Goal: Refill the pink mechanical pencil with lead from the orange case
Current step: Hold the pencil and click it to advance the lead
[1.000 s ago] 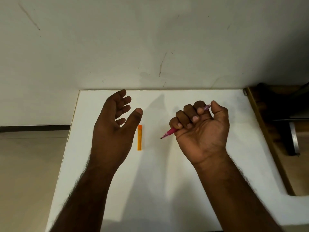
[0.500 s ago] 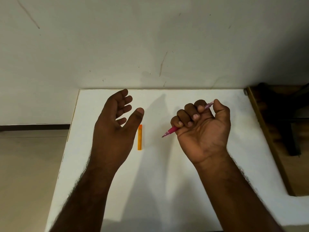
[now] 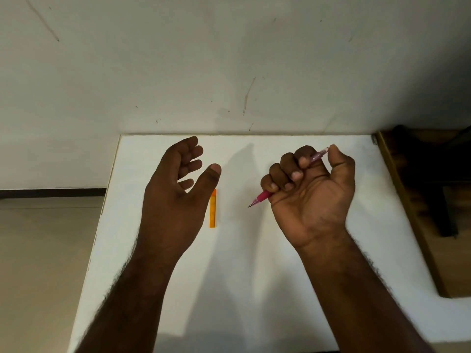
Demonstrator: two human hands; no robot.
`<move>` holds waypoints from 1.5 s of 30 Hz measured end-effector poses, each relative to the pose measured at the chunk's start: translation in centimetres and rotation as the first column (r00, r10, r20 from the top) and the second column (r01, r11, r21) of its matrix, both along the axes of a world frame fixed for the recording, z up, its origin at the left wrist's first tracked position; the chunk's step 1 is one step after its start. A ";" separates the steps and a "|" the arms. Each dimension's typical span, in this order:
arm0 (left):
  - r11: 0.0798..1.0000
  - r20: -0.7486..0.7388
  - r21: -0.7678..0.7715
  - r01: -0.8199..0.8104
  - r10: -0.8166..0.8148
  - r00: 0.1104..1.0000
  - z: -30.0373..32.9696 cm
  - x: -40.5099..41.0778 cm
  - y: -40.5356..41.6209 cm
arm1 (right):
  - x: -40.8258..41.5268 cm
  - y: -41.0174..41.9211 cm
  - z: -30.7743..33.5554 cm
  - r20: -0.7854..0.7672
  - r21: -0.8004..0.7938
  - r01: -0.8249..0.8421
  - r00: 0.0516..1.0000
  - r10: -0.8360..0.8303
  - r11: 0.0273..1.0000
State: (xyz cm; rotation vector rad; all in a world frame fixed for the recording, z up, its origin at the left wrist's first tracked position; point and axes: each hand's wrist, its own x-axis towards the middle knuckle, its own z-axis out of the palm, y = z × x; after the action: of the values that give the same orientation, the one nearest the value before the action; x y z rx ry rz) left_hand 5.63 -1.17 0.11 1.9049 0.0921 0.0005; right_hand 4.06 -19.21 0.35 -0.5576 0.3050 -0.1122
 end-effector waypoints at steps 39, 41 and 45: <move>1.000 0.004 0.007 0.012 -0.012 1.000 0.1 0.0 -0.1 | 0.4 0.6 0.0 0.013 -0.133 0.001 1.000 0.000 0.991; 1.000 0.005 0.007 0.012 -0.012 1.000 0.1 0.0 -0.1 | 0.3 0.7 0.0 0.025 -0.201 0.012 1.000 -0.007 0.980; 1.000 0.009 0.007 0.013 -0.013 1.000 0.0 0.0 -0.2 | 0.3 0.8 0.2 -0.041 -0.215 -0.012 0.999 0.003 0.976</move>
State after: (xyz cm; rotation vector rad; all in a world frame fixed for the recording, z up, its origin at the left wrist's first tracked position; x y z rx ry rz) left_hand 5.59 -1.38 0.14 1.9127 0.0736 0.0003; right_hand 4.39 -18.39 0.54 -0.7771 0.3326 -0.1275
